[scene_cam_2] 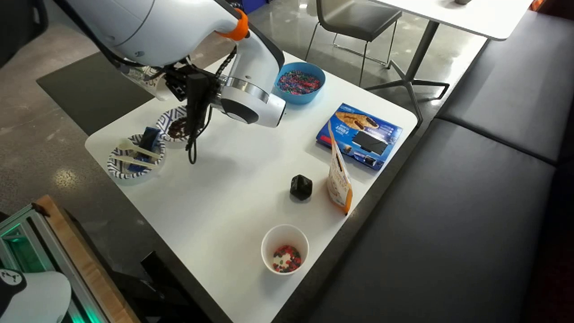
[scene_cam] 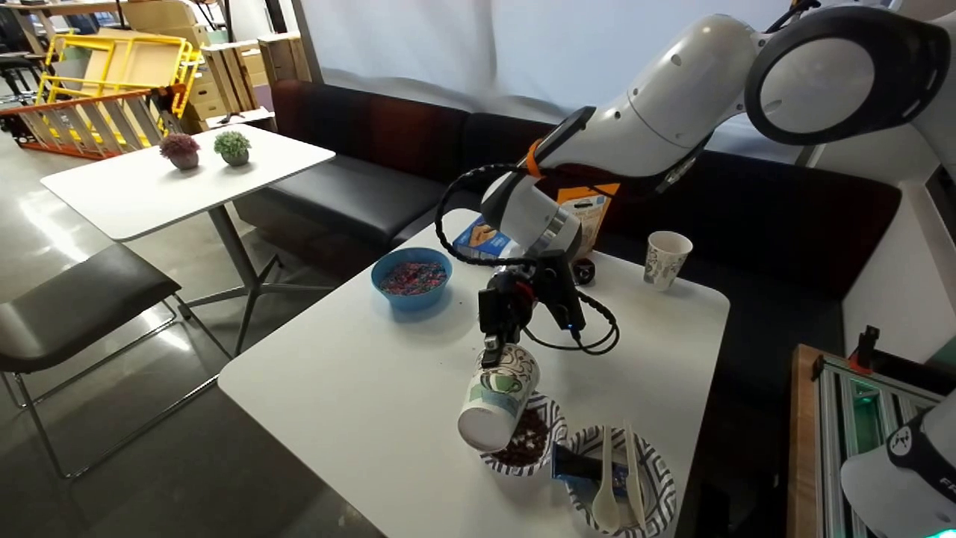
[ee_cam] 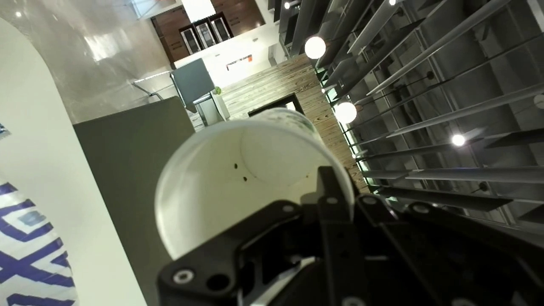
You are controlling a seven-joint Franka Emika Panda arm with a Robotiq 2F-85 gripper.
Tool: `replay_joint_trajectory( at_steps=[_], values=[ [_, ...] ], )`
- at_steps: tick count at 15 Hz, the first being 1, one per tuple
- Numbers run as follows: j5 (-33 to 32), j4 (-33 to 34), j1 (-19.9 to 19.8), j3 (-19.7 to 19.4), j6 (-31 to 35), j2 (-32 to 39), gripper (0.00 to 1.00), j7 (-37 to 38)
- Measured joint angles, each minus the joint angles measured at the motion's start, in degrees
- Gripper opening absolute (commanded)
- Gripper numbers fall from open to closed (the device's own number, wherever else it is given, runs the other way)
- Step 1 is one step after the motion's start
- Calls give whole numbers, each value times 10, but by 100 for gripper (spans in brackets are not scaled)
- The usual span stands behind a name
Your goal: Pour the contents from the left cup to the furthest white bowl
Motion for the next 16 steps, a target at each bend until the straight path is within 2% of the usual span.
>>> replay_joint_trajectory(
  at_steps=[10,16],
  values=[
    [16,12,-1,-5,-70,4,0,-1],
    [12,15,12,-14,-78,3,0,1]
  ],
)
